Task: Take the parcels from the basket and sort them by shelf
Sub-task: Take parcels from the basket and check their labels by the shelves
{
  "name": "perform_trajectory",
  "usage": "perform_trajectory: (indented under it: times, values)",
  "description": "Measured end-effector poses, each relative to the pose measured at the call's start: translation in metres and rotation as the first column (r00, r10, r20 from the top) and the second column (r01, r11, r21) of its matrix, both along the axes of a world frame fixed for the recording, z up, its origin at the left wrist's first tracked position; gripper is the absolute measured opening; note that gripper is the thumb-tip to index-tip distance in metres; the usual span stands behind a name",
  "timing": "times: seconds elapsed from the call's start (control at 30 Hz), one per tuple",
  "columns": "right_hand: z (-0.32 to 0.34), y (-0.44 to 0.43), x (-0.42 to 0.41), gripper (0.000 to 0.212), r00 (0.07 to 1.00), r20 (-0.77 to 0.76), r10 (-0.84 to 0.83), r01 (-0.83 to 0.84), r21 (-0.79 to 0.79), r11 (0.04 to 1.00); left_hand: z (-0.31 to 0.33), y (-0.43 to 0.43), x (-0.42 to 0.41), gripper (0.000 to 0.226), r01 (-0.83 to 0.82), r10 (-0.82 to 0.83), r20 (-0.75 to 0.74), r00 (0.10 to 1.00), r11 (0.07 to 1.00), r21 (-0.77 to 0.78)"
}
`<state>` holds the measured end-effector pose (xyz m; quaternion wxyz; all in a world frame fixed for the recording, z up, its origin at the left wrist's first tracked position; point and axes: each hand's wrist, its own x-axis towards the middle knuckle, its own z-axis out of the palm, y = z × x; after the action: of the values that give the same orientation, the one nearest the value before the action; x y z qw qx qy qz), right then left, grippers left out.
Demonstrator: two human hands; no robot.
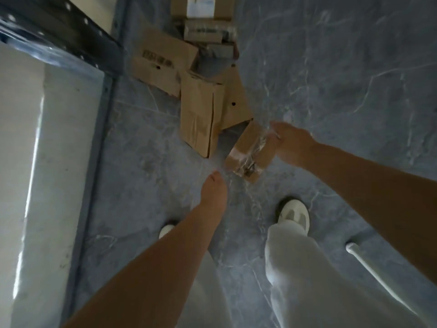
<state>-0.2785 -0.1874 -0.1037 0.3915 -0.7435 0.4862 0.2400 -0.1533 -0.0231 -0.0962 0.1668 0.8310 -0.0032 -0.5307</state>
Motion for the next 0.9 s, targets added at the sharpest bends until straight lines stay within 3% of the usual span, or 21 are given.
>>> perform_trajectory:
  times: [0.07, 0.17, 0.27, 0.4, 0.47, 0.57, 0.77, 0.9]
  values:
    - [-0.031, 0.005, 0.01, 0.048, 0.995, 0.057, -0.082, 0.076, 0.098, 0.992, -0.03, -0.014, -0.005, 0.059, -0.223, 0.225, -0.162, 0.961, 0.974, 0.028]
    - [-0.056, 0.003, 0.017, 0.051, 0.979, 0.06, -0.196, 0.188, 0.124, 0.974, -0.046, -0.033, -0.011, 0.066, -0.503, 0.505, -0.343, 0.793, 0.858, 0.1]
    - [-0.045, 0.0, 0.007, 0.057, 0.982, -0.04, -0.184, 0.188, 0.148, 0.971, -0.024, -0.04, -0.018, 0.069, -0.586, 0.577, -0.417, 0.702, 0.801, 0.122]
    - [0.023, -0.01, -0.012, 0.055, 0.942, -0.006, -0.335, 0.334, 0.095, 0.938, 0.053, -0.047, -0.038, 0.061, -0.683, 0.656, -0.442, 0.613, 0.72, 0.121]
    - [0.072, -0.024, -0.01, 0.053, 0.935, 0.021, -0.355, 0.354, 0.047, 0.934, 0.101, -0.057, -0.049, 0.052, -0.762, 0.698, -0.456, 0.551, 0.644, 0.066]
    - [0.16, -0.06, 0.01, 0.051, 0.915, 0.122, -0.385, 0.395, -0.073, 0.916, 0.18, -0.082, -0.046, 0.04, -0.805, 0.651, -0.529, 0.544, 0.584, -0.109]
    - [0.405, -0.133, 0.061, 0.041, 0.83, 0.453, -0.324, 0.441, -0.179, 0.879, 0.39, -0.144, 0.024, 0.03, -0.786, 0.626, -0.482, 0.613, 0.425, -0.449]
    - [0.583, -0.152, 0.092, 0.033, 0.734, 0.643, -0.22, 0.449, -0.215, 0.867, 0.563, -0.151, 0.072, 0.036, -0.622, 0.569, -0.376, 0.732, 0.331, -0.71]
